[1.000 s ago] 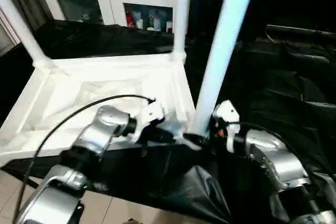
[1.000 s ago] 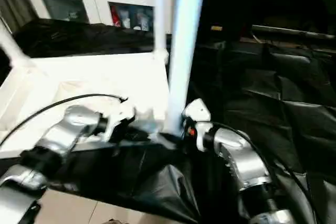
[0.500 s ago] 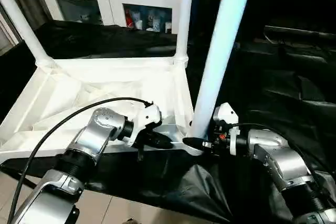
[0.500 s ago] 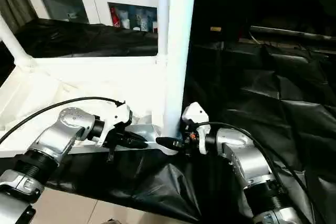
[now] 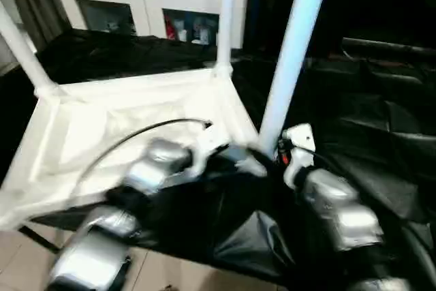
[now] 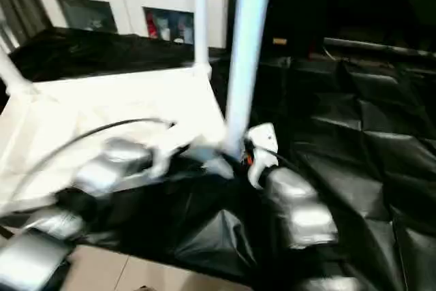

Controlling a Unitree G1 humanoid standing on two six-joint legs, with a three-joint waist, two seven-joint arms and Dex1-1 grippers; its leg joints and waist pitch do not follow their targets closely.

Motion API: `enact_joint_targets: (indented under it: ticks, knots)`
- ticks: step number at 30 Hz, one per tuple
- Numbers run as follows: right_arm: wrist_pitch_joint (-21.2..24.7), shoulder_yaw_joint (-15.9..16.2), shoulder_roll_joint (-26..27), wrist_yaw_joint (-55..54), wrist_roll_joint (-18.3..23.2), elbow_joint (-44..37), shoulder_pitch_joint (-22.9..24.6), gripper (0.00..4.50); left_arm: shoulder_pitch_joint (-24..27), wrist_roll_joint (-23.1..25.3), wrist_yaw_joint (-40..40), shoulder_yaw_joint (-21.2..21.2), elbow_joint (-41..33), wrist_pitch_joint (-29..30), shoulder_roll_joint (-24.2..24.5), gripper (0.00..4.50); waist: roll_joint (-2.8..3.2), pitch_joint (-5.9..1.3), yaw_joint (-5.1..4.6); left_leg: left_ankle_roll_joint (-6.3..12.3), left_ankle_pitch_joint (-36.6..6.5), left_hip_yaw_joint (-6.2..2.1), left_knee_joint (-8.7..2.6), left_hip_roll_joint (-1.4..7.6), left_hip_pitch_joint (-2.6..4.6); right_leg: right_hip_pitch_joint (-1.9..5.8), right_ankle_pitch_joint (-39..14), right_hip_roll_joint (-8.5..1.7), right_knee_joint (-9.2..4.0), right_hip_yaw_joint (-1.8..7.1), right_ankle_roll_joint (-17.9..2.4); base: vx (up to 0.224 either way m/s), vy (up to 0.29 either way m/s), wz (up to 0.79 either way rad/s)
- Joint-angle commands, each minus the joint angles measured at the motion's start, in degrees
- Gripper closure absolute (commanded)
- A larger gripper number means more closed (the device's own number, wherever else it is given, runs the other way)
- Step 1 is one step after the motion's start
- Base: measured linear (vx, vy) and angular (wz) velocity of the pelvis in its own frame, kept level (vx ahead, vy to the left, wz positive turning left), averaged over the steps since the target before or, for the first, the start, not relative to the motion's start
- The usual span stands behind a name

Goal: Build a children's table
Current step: Rotate leg to tighten

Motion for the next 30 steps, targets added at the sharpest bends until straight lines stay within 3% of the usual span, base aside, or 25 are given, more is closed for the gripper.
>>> enact_joint_targets:
  ticks: [1, 3, 7, 10, 11, 16, 19, 20, 23, 30]
  knots:
    - [0.98, 3.55, 2.95, -1.55, -1.13, 1.61, 0.99, 1.85, -0.81, 1.01, 10.23, 2.07, 4.17, 1.25, -1.37, 4.50, -0.57, -2.75, -0.30, -0.56, -13.15, -2.11, -4.48, 3.71, 1.42, 1.29, -16.57, -5.72, -5.56, 3.46, -9.56, 0.000, 0.000, 0.00]
    - [0.37, 5.25, 3.87, -0.83, -1.92, 1.50, 0.39, 1.85, -1.44, 1.02, 10.30, 1.92, 5.12, 0.78, -2.21, 4.50, -0.50, -2.73, -0.34, 0.46, -12.39, -2.12, -4.56, 3.68, 1.00, 1.58, -14.20, -5.74, -5.46, 3.45, -9.23, 0.000, 0.000, 0.00]
    - [-0.56, 6.60, 2.79, 2.04, -2.18, 0.95, 0.34, 1.85, -1.55, 0.87, 8.40, 1.77, 4.89, -0.05, -2.10, 4.50, -0.75, -2.68, -0.28, 1.22, -12.63, -2.14, -4.60, 3.65, 0.92, 1.83, -15.34, -5.94, -5.60, 3.49, -8.93, 0.000, 0.000, 0.00]
    - [-1.79, 6.29, 1.44, 5.42, -1.03, -0.55, 0.67, 1.85, -1.41, 0.96, 5.60, 1.40, 4.83, -1.72, -1.11, 4.50, -0.59, -2.68, -0.19, 1.46, -12.57, -2.23, -4.65, 3.66, 0.84, 1.84, -16.27, -5.97, -5.71, 3.44, -8.49, 0.000, 0.000, 0.00]
    - [-2.12, 5.98, 0.78, 6.54, -0.48, -1.13, 0.71, 1.50, -1.30, 0.91, 4.75, 1.39, 4.71, -1.81, -0.68, 4.50, -0.62, -2.75, -0.23, 1.64, -12.35, -2.23, -4.64, 3.72, 0.78, 1.97, -15.61, -5.95, -5.57, 3.45, -8.51, 0.000, 0.000, 0.00]
    - [0.26, 5.50, -5.31, 17.02, 3.48, -4.78, 1.64, 0.97, 1.62, -1.37, -5.41, 1.01, 0.32, -5.62, 2.75, 4.50, -0.87, -3.02, -0.18, 4.10, -8.12, -2.13, -4.23, 3.67, 0.09, 2.70, -6.97, -5.92, -4.65, 3.33, -10.26, 0.000, 0.000, 0.00]
    - [2.62, 6.79, -11.09, 26.66, 5.55, -7.88, 2.50, 0.79, 4.75, -3.62, -15.66, -0.39, -4.76, -6.27, 6.55, 4.50, -0.81, -3.24, -0.39, 5.56, -5.95, -2.03, -3.86, 3.69, -0.18, 2.62, -4.03, -5.77, -4.20, 3.24, -11.26, 0.000, 0.000, 0.00]
    - [2.62, 6.79, -11.09, 26.66, 5.55, -7.88, 2.50, 0.79, 4.75, -3.62, -15.66, -0.39, -4.76, -6.27, 6.55, 4.50, -0.81, -3.22, -0.41, 5.88, -5.90, -2.04, -3.83, 3.82, -0.19, 2.72, -3.50, -5.77, -4.06, 3.25, -11.68, 0.000, 0.000, 0.00]
    - [3.56, 7.99, -15.39, 33.59, 6.54, -9.20, 2.62, 0.79, 7.10, -4.74, -22.42, -1.72, -8.63, -5.98, 10.04, 4.50, -0.33, -3.20, -0.18, 5.33, -7.01, -1.90, -3.86, 4.15, 0.26, 2.30, -4.37, -5.58, -4.04, 3.16, -12.50, 0.000, 0.000, 0.00]
    - [3.78, 10.05, -19.17, 39.25, 6.00, -9.42, 2.42, 0.79, 9.07, -5.62, -26.59, -1.97, -11.65, -5.88, 13.46, 4.50, -0.48, -2.93, 0.08, 3.33, -9.00, -1.84, -4.12, 4.20, 0.41, 2.07, -7.76, -5.67, -4.23, 3.22, -12.40, 0.000, 0.000, 0.00]
